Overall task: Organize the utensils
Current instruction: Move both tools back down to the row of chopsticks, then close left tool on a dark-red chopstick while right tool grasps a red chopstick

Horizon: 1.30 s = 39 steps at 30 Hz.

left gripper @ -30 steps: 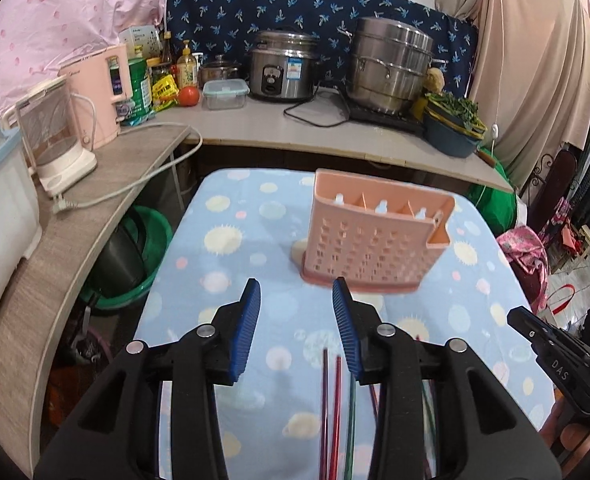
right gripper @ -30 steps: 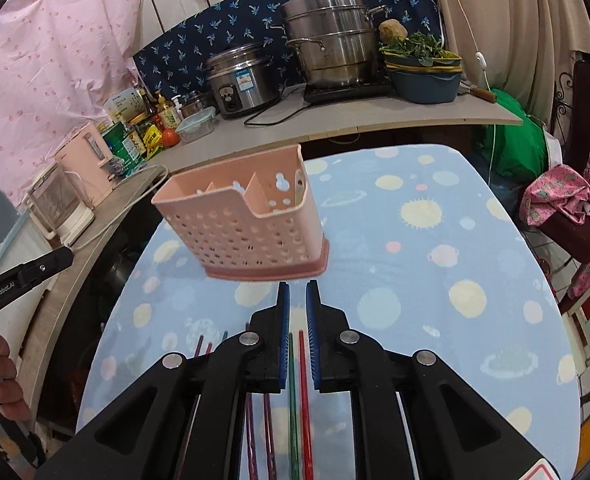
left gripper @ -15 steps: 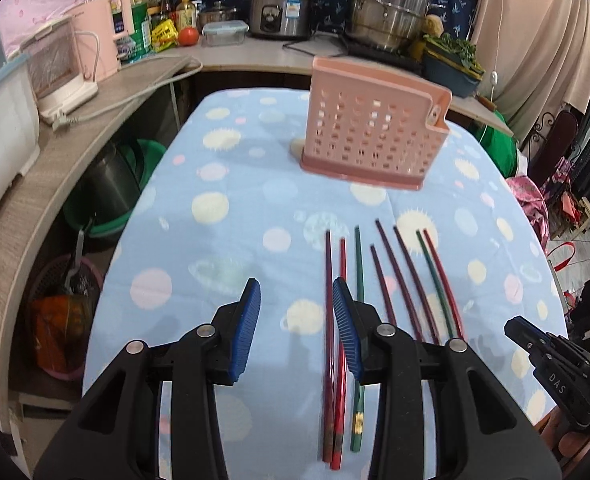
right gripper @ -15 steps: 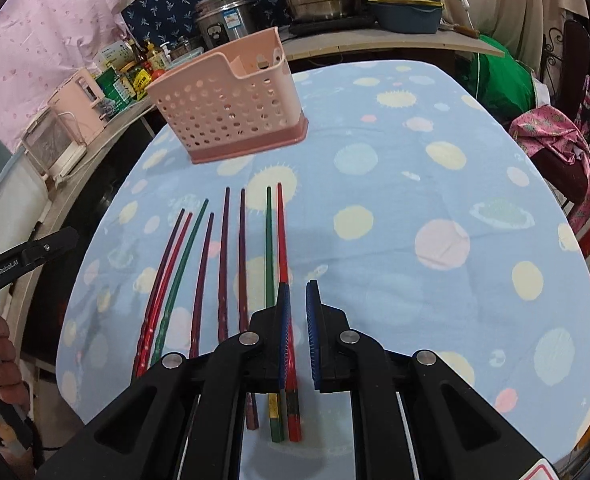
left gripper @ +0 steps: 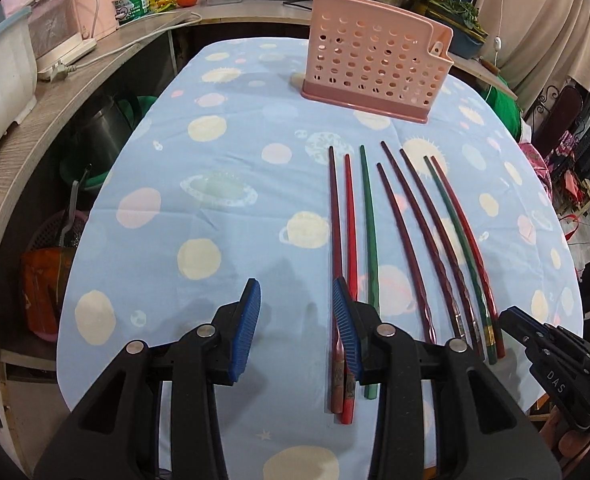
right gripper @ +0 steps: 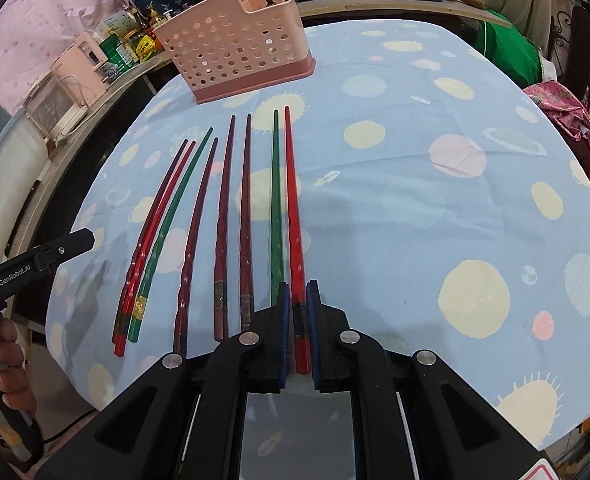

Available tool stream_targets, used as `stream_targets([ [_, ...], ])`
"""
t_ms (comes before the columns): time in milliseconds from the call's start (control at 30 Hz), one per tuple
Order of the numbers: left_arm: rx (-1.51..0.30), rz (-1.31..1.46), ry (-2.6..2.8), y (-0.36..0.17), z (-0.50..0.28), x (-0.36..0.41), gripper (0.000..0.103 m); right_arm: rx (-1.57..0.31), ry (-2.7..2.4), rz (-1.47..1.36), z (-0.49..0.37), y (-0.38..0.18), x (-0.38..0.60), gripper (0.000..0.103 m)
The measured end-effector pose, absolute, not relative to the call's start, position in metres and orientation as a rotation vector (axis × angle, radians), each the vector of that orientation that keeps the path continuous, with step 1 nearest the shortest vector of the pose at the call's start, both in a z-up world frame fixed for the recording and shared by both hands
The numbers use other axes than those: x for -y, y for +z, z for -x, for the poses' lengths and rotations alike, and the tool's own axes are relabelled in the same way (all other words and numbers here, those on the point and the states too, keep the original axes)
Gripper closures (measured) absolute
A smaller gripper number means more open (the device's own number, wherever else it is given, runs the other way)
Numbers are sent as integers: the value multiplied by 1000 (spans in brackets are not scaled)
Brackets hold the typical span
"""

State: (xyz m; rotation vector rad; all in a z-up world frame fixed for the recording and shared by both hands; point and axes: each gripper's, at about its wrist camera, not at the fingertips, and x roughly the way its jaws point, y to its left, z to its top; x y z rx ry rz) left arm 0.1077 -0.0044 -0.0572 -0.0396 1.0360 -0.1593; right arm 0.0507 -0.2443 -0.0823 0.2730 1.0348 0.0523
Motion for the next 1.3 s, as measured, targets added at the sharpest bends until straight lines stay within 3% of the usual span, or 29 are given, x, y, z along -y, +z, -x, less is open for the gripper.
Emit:
stream_targets([
  [1300,-1150,13,-202,-94,-98,17,67,-1043,41,-268,-48,-92,247,93],
])
